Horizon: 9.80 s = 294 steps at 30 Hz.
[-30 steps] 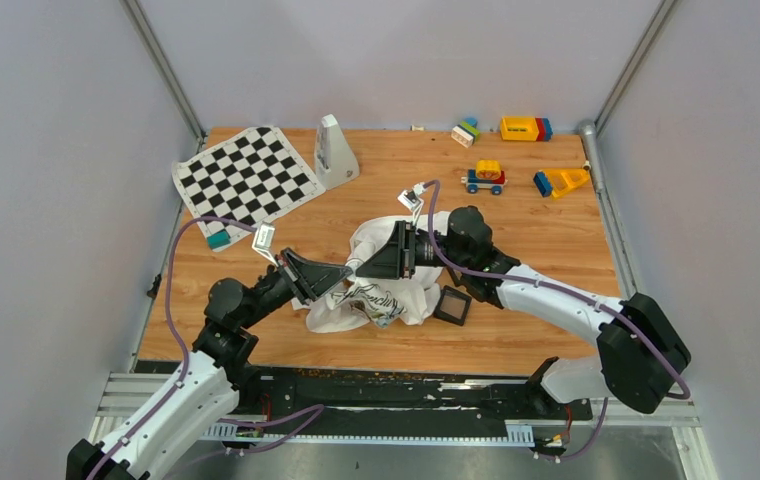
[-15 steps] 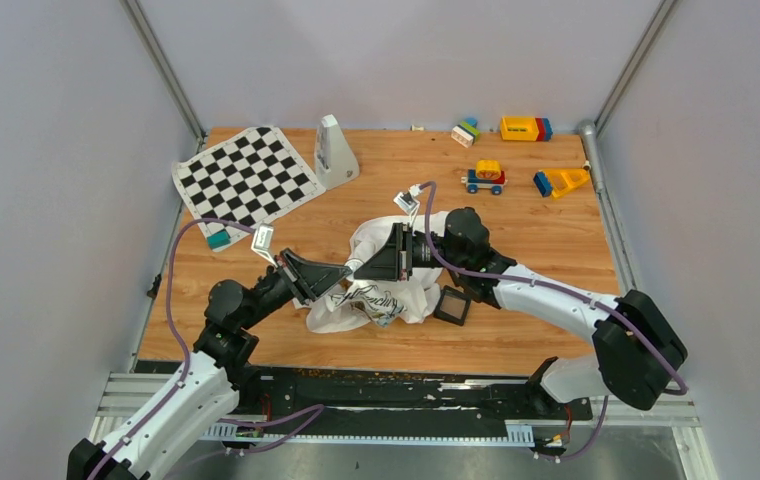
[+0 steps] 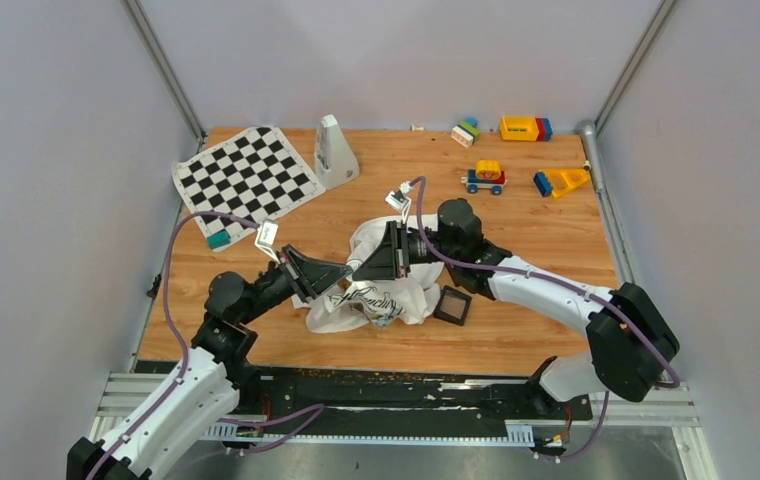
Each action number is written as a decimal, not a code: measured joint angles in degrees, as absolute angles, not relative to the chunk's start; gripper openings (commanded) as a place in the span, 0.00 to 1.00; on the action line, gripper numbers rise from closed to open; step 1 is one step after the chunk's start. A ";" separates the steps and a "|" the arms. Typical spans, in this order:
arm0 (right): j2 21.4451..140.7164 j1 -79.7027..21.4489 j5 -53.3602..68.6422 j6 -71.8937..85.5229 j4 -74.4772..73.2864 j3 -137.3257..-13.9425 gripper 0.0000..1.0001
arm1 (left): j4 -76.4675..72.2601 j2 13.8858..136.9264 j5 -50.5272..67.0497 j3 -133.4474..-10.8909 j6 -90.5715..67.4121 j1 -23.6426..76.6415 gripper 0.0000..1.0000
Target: Remove the brooch from the garment
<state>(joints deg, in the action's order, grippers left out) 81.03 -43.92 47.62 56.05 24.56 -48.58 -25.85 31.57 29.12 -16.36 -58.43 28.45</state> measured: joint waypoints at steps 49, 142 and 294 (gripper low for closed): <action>72.40 -43.75 19.84 36.03 -6.33 -55.09 0.74 | 27.33 40.12 20.97 -43.59 -35.97 29.28 0.00; 72.99 -46.57 36.05 49.45 20.03 -48.82 0.47 | -24.71 30.96 27.31 -21.30 -62.94 29.12 0.00; 72.03 -49.43 30.48 51.48 13.58 -50.96 0.12 | -25.52 25.28 27.49 -17.80 -61.17 28.93 0.00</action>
<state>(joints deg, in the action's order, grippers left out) 72.03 -49.43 30.48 51.48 13.58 -50.96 -25.52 25.28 27.49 -17.80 -61.17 28.93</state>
